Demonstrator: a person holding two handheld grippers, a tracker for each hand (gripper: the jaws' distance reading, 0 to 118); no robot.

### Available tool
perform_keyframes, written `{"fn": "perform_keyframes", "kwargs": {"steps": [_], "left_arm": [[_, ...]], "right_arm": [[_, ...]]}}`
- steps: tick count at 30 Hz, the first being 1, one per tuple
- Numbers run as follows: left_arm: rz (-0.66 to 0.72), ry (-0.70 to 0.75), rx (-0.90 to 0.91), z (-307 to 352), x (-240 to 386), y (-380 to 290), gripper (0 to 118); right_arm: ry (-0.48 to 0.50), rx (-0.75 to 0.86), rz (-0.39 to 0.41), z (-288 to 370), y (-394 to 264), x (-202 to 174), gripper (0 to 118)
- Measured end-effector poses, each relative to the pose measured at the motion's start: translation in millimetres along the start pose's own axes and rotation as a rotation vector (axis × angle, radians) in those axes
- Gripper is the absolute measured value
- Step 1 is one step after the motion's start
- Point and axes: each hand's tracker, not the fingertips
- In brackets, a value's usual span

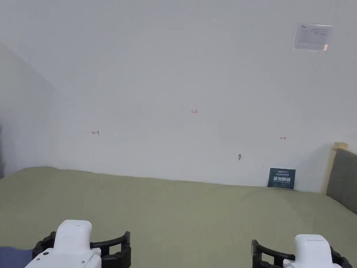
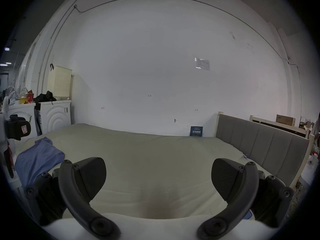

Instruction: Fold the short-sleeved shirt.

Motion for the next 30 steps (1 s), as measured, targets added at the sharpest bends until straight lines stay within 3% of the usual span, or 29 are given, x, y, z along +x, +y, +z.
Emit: {"fn": "perform_keyframes", "kwargs": {"steps": [30], "left_arm": [[0.0, -0.004, -0.001, 2.4, 2.2, -2.3, 118]], "right_arm": [[-0.001, 0.014, 0.003, -1.0, -4.5, 0.0, 118]]}}
